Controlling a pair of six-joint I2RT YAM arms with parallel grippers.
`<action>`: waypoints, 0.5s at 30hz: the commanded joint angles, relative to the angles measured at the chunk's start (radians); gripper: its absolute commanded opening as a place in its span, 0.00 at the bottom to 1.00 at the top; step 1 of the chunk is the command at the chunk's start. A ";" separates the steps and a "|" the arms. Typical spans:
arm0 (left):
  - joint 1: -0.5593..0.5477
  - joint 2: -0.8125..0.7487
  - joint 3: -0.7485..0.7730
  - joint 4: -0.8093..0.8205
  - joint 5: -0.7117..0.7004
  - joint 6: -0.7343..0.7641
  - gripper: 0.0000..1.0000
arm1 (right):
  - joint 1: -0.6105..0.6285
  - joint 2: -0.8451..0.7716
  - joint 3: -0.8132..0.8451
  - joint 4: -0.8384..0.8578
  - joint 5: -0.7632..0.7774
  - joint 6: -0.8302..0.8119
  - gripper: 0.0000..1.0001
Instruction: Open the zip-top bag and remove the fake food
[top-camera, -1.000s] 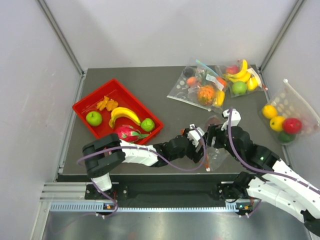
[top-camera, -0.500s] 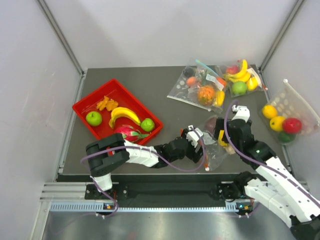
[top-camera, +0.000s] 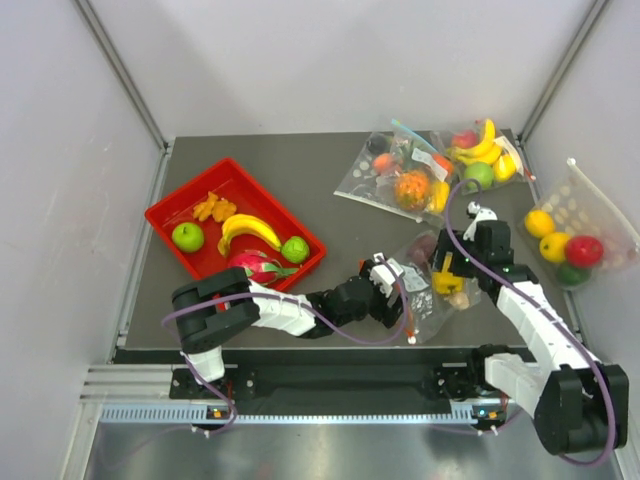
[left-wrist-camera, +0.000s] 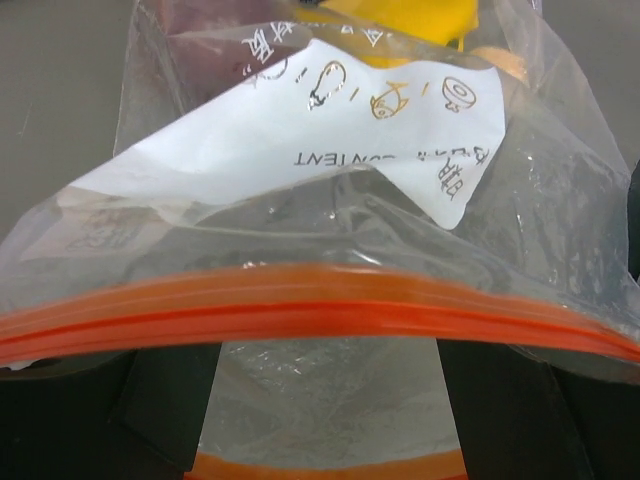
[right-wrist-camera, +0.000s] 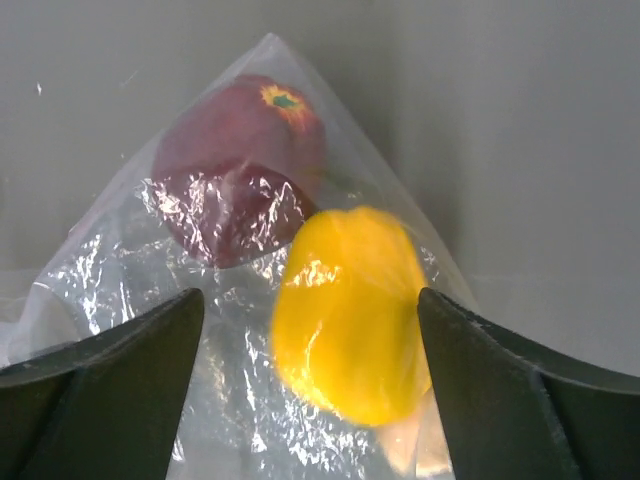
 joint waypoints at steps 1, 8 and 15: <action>0.000 -0.020 -0.010 0.071 -0.005 0.011 0.87 | -0.022 0.040 -0.010 0.088 -0.106 -0.024 0.84; 0.003 -0.016 -0.011 0.074 -0.004 0.021 0.87 | -0.026 0.094 -0.037 0.098 -0.158 -0.027 0.27; 0.010 -0.015 -0.037 0.155 0.042 0.021 0.88 | -0.028 0.040 -0.054 0.082 -0.163 -0.018 0.00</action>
